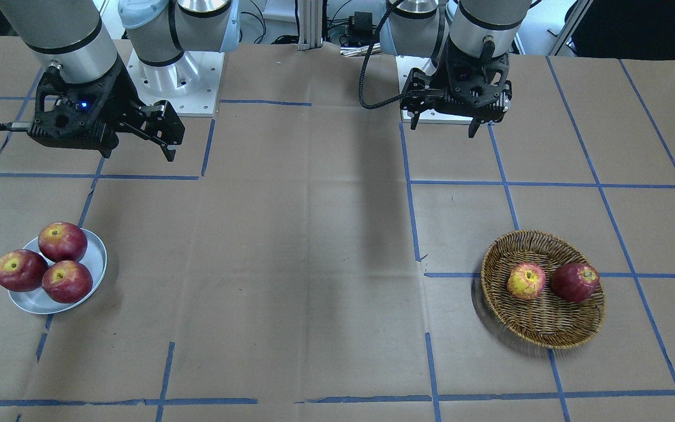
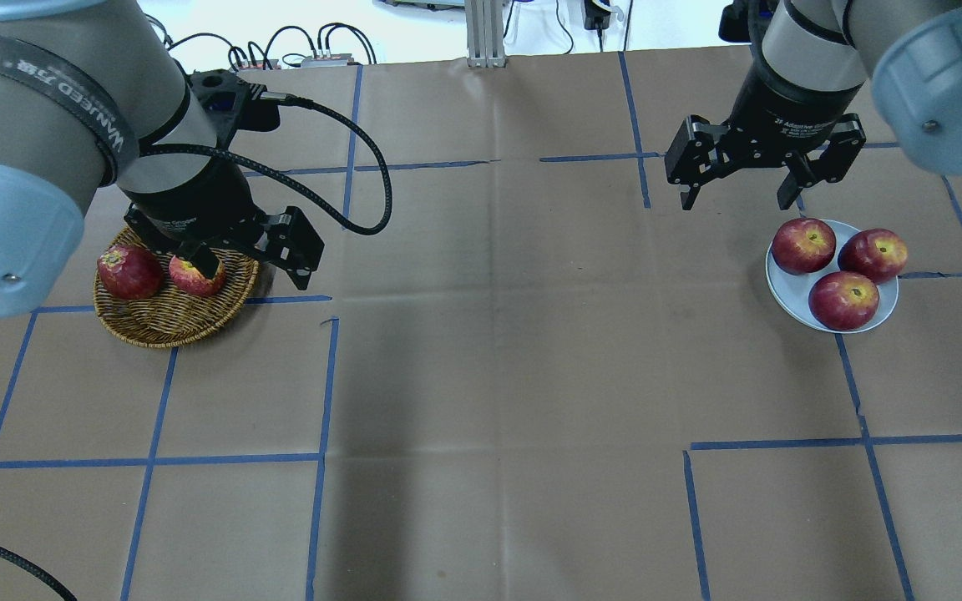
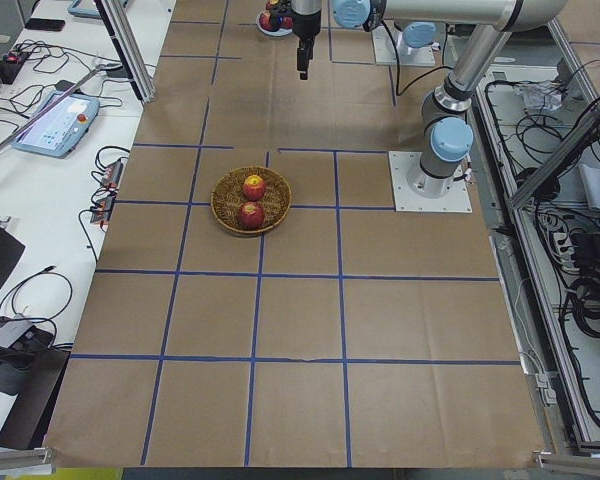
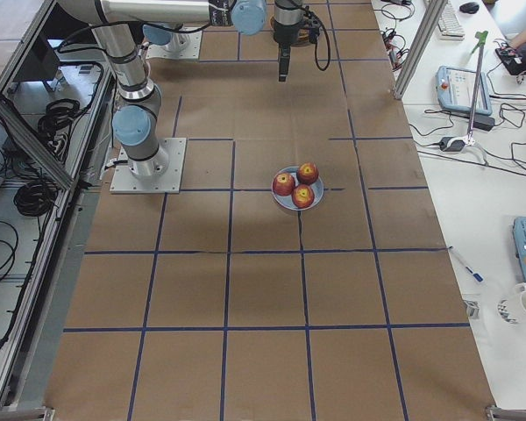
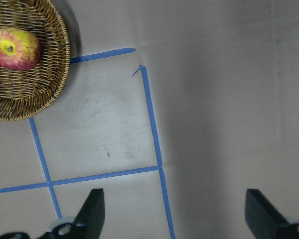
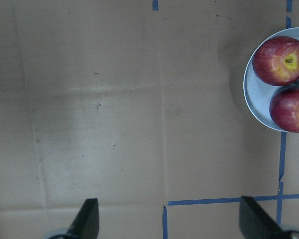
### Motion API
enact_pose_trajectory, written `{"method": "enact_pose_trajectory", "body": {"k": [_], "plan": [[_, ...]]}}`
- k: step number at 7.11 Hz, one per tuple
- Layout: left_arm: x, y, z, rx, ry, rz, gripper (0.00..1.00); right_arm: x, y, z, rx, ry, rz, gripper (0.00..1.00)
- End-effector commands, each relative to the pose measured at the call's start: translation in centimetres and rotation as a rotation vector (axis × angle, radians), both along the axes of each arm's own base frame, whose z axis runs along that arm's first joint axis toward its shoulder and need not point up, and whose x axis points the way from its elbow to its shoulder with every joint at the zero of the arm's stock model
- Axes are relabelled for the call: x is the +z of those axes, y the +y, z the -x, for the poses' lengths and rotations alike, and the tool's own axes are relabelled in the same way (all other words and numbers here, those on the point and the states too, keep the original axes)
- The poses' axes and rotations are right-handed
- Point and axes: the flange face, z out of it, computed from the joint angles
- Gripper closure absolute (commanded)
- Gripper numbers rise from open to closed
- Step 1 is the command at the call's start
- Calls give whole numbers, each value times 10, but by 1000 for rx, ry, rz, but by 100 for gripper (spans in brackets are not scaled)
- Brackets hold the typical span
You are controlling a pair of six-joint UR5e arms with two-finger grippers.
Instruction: Transfer apple from basket to plate
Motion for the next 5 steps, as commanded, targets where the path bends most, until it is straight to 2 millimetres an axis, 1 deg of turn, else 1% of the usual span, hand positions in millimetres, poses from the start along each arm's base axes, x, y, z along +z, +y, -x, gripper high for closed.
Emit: {"method": "enact_pose_trajectory", "body": {"k": [1,2,3,4,5], "plan": [[2,-1,-5,-9,-6,4,0,0,0,0,0,0,0,0],[2,-7,-33,24,-13,-2,0,-1,0,0,0,0,-1,0],[-8,-23,-70,43,-4,-17,0,0,0,0,0,0,2,0],[-25,-34,-100,-22,13,-46,0,-1,0,0,0,0,-1,0],[-40,-54,-121,-109,10,2,0,-1,0,0,0,0,-1,0]]}}
